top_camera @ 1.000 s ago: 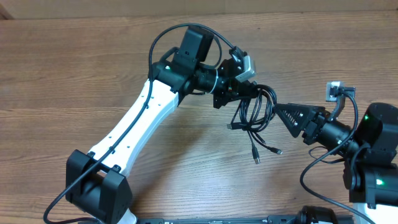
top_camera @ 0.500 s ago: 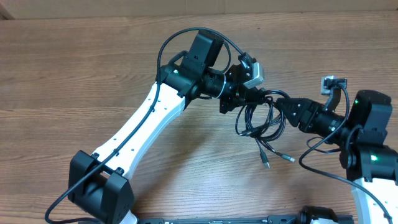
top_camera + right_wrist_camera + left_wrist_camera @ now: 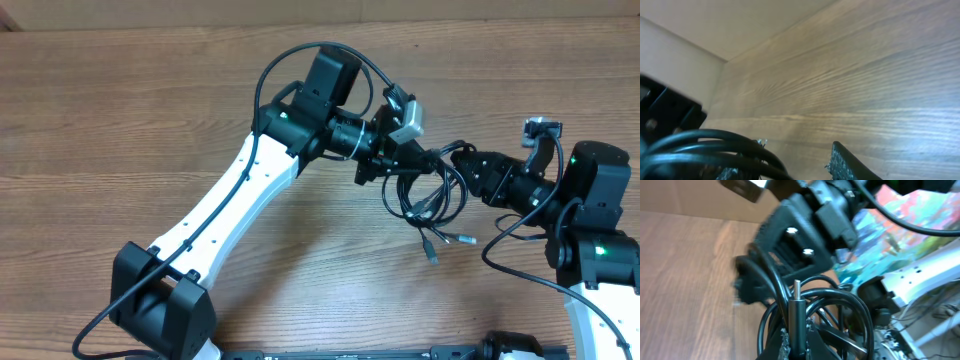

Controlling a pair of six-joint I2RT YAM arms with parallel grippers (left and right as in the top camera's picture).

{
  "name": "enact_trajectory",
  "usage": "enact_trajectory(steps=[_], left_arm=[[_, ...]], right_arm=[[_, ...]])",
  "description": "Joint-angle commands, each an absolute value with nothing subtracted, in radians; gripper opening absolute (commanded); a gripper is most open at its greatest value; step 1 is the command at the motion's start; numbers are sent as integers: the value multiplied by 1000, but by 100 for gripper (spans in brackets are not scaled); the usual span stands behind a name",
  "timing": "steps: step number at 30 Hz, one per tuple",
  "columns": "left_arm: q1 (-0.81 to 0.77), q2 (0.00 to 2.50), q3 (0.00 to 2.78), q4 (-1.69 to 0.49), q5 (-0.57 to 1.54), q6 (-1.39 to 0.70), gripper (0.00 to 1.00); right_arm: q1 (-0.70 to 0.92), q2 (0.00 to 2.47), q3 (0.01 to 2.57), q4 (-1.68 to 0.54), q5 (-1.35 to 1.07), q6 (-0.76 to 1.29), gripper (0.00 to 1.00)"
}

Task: Untangle cables
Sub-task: 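Reach the right gripper to the hanging cable strands below the left gripper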

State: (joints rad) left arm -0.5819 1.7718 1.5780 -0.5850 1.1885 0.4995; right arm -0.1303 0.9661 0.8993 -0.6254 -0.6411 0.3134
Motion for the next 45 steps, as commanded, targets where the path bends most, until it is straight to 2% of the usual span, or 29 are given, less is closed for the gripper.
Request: enact_trajectory(steps=[1,5,9,11,12,15,17,21,24,34,41,45], left_arm=[[-604,1743,1600,-603,1302,490,4],[-601,1743,1600,-630,1297,490,4],[-602,1743,1600,-636,1206,482,4],[-602,1743,1600,-636,1125,439,4],[-602,1743,1600,-636,1069,406,4],[-601,1743,1600,-651,975,358,4],[-601,1743,1600,-665,931,353,4],[-601,1743,1600,-675,818,284,4],[-601,1743,1600,-669,737,221,4],[-601,1743,1600,-566,388,-240,4],[-603,1743,1600,-464,408,-435,4],[-603,1743,1600,-430,461,-482,4]], right_arm=[[-130,969,916,-606,-472,314,43],[-130,969,916,-603,-290,314,46],[-130,969,916,-604,-247,313,52],[-130,969,916,-607,-247,313,61],[-130,969,916,-607,-243,313,71],[-130,969,916,-607,-208,314,79],[-130,969,916,-610,-164,317,89],[-130,969,916,-635,-76,373,95],[-130,969,916,-669,-98,405,100],[-130,969,916,-744,-681,399,100],[-130,969,916,-758,-710,474,100],[-130,970,916,-756,-709,484,90]])
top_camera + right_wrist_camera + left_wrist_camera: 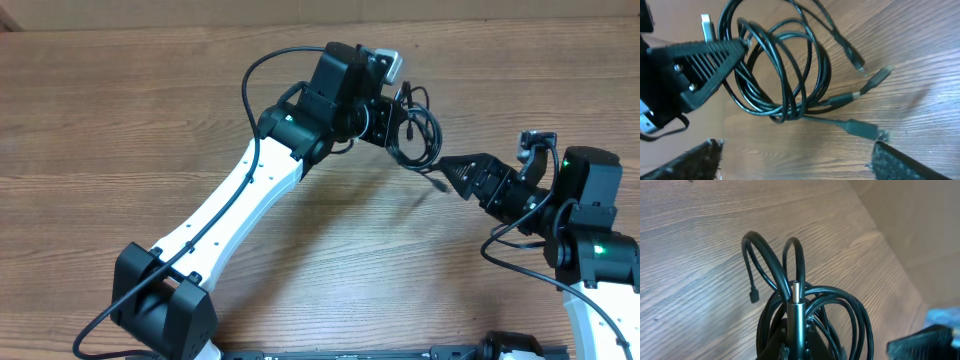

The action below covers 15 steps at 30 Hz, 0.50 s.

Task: Untangle cables
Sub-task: 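Reach the right gripper to the hanging cable strands below the left gripper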

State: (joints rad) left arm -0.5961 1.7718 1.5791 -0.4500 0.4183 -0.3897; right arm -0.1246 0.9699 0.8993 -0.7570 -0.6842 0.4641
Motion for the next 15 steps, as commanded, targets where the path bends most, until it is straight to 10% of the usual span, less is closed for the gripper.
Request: enact_trajectory(steps=[1,12,15], left_arm=[[-603,1743,1600,-425,473,-489,4],[-650,1743,1600,-408,525,-494,4],[-667,1743,1600,-407,533,-494,4]], right_arm=[[-130,970,916,-754,-709,484,86],[-130,1017,916,-713,-633,488,74],[-130,1046,916,-690,-596,492,58]])
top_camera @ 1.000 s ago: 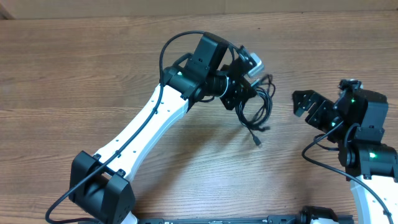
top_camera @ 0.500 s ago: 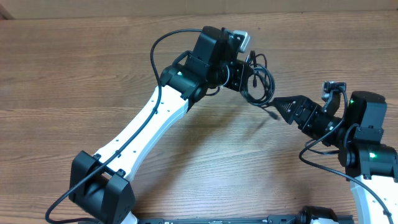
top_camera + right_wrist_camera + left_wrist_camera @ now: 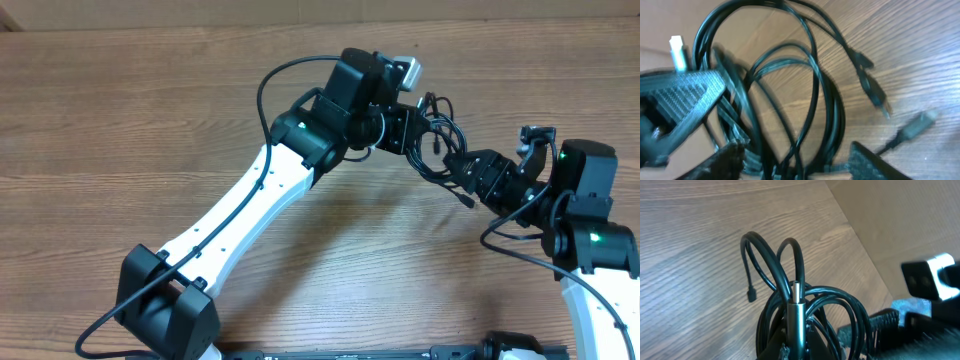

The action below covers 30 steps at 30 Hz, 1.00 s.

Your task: Untangle cables

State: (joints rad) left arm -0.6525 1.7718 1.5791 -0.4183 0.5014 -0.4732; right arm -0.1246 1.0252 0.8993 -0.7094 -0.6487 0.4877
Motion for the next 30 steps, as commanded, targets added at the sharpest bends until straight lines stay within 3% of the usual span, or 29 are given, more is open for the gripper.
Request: enact_trajectory(steps=[1,2,5,6,13,14,15,17,19,20,21,24,27,30], left_arm=[[-668,1743,1600,-407,533,-494,4],[-669,1743,1600,-408,533,-494,4],[-668,1743,1600,-413,536,-494,4],[-668,1743,1600,-414,537,-494,4],[-668,1743,1600,-414,551,-479,4],[-667,1743,1600,-414,551,-458,7],[-666,1743,1600,-416,552,-434,16],[-665,1743,1600,-423,553,-392,16],[-665,1743,1600,-432,568,-356,31],[-665,1743,1600,-439,585,-312,57],[-665,1743,1600,-460,604,-233,73],[-665,1743,1600,-500,603,-153,71],[-665,1743,1600,-537,592,-102,80],[-661,1743,1600,-571,587,-55,83]], right_arm=[[-130,1050,916,-684,-596,492,50],[-130,1052,916,-677,-596,491,43],[-131,1052,916,-663,-575,491,9],[-131,1052,916,-661,-571,491,4],[-131,1052,916,-658,-558,491,4],[-131,1052,916,-659,-558,491,4],[-131,1052,916,-659,-554,491,4],[-131,1052,916,-659,-545,491,4],[-131,1052,916,-659,-532,491,4],[-131,1052,916,-659,-531,491,4],[-132,1052,916,-659,-532,491,4],[-132,1052,916,-660,-532,491,4],[-132,1052,916,-660,-532,491,4],[-132,1052,916,-660,-532,491,4]])
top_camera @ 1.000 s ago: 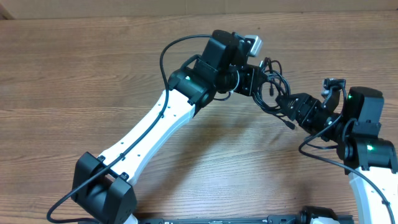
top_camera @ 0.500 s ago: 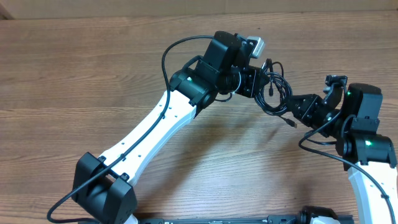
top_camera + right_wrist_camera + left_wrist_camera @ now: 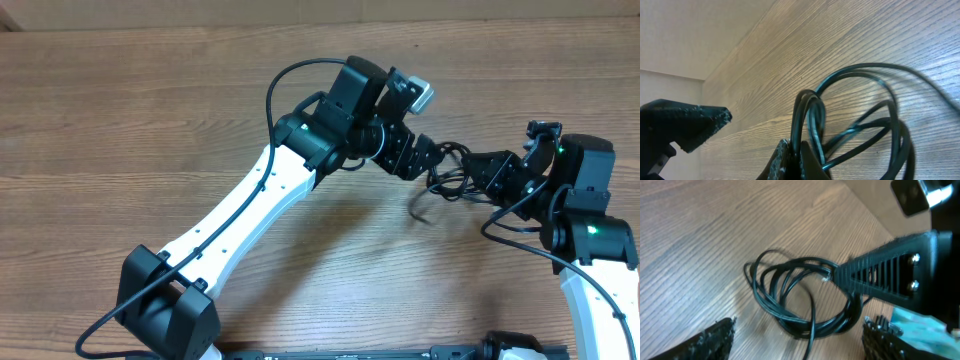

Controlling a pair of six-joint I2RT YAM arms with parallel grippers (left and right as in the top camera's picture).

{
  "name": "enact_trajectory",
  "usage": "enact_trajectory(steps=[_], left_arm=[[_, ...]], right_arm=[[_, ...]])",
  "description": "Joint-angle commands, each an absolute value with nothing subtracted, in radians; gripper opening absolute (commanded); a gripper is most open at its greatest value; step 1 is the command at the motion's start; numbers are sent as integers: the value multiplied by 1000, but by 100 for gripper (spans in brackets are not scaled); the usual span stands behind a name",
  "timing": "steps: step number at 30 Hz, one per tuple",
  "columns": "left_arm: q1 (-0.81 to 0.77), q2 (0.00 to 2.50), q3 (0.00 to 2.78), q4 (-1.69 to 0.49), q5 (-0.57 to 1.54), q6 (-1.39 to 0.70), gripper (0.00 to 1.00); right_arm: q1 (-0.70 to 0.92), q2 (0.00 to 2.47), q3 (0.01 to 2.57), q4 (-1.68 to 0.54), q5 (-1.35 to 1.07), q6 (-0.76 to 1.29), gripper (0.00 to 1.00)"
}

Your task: Untangle cables

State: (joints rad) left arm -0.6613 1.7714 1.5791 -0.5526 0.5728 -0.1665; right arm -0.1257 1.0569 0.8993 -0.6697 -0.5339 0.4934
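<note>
A bundle of black cables (image 3: 449, 180) hangs in loose loops between the two grippers, one strand trailing down toward the table. My right gripper (image 3: 796, 152) is shut on a pair of the loops; the overhead view shows this right gripper (image 3: 479, 172) at the bundle's right side. My left gripper (image 3: 799, 329) is open, its fingers (image 3: 715, 339) spread wide apart, and the cable coil (image 3: 790, 287) lies beyond them, free of them. Seen from overhead, the left gripper (image 3: 415, 160) sits just left of the bundle.
The wooden table (image 3: 150, 120) runs under both arms. A pale wall (image 3: 700, 30) borders its far edge. The white left arm (image 3: 250, 210) crosses the middle of the table diagonally. A patch of teal cloth (image 3: 920, 330) shows behind the right gripper.
The left gripper was shut on the bundle and is now open, clear of it. The right gripper was open around the loops and is now shut on them.
At first the left gripper held the bundle close against the open right gripper. Then it held the bundle at the far side of the table, apart from the right gripper. Then the right fingers stood open around the loops. Now the right gripper holds the bundle.
</note>
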Motion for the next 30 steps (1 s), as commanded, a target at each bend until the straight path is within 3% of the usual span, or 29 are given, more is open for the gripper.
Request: enact_trajectory(steps=[1,10,12,14,19,30], left_arm=[[-660,1743,1600,-589,571,-44,83],[-673,1743,1600,-806,546,373,72],[-679,1743,1600,-840,547,484,74],[-684,1743,1600,-849,546,565,86],[-690,1743,1600,-831,539,745,100],[-765,1745,1599,-719,434,812,100]], right_arm=[[-132,1052,916,-660,-532,491,4],[-132,1052,916,-659,-532,491,4],[-132,1052,916,-660,-533,491,4],[-132,1052,916,-661,-537,491,4],[-132,1052,916,-664,-586,490,4],[-139,1052,916,-625,-770,597,4]])
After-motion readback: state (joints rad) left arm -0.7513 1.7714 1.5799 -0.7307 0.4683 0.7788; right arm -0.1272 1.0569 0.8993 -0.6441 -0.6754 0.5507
